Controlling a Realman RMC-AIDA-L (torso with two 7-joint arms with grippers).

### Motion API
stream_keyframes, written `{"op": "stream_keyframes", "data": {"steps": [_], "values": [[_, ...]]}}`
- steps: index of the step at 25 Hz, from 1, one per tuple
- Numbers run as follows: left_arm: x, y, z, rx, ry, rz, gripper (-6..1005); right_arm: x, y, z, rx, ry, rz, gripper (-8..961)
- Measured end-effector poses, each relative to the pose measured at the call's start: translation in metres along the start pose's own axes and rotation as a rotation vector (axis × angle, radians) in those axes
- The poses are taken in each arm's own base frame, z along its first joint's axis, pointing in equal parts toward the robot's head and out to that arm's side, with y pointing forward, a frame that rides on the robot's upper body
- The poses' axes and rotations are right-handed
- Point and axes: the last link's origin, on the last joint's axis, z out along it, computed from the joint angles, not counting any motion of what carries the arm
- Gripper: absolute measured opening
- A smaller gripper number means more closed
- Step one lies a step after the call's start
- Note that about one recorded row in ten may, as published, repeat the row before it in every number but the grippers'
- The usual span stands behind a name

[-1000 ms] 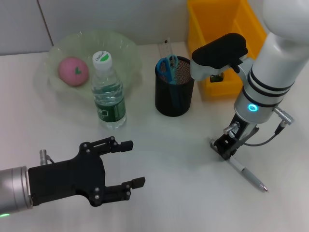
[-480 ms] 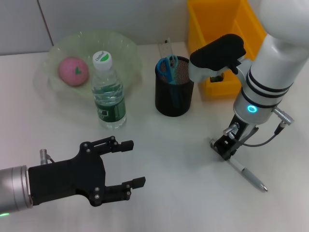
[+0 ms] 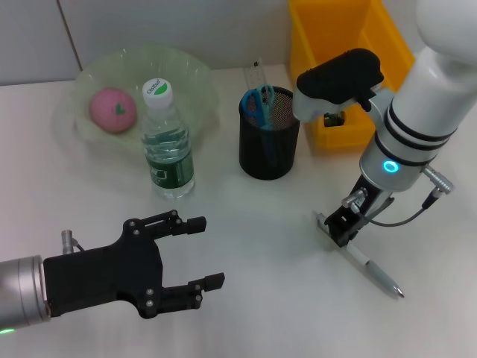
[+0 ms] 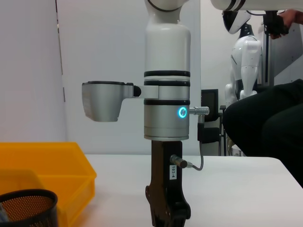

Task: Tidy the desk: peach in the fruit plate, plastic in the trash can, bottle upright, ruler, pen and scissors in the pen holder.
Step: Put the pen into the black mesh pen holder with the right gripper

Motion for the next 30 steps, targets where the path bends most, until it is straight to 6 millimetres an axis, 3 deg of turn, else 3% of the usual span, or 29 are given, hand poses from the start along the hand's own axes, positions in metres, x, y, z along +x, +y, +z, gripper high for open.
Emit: {"op": "stream_keyframes", "data": {"steps": [5, 7, 8, 9, 11, 12, 14, 19, 25, 30], "values": [[0.0, 0.0, 0.0, 0.0, 0.0, 0.0, 765, -0.001, -0.001, -0.012, -0.004, -0.052, 0.001, 119], [0.0, 0.0, 0.0, 0.0, 0.0, 0.0, 765, -0.004, -0.003, -0.031, -0.004, -0.123, 0.003, 119], [0.0, 0.0, 0.0, 0.0, 0.0, 0.0, 765, -0.004, -0.003, -0.031, -0.004, -0.123, 0.003, 119], [0.0, 0.0, 0.0, 0.0, 0.0, 0.0, 765, -0.006, -0.006, -0.05, 0.005, -0.202, 0.0, 119], [0.0, 0.0, 0.0, 0.0, 0.0, 0.0, 765, -0.007, -0.011, -0.072, 0.02, -0.301, 0.001, 119], [0.0, 0.0, 0.0, 0.001, 0.0, 0.0, 765, -0.007, -0.011, -0.072, 0.02, -0.301, 0.001, 119], [0.0, 0.0, 0.0, 0.003, 0.001, 0.0, 765, -0.01, -0.016, -0.102, 0.055, -0.451, -0.012, 119], [0.0, -0.001, 0.0, 0.005, 0.004, 0.0, 765, -0.014, -0.02, -0.13, 0.125, -0.666, -0.056, 119], [0.001, -0.001, -0.001, 0.014, 0.012, -0.002, 765, -0.022, -0.016, -0.128, 0.125, -0.846, -0.108, 118], [0.002, -0.002, -0.002, 0.023, 0.021, -0.007, 765, -0.022, -0.01, -0.101, 0.013, -1.002, -0.155, 118]]}}
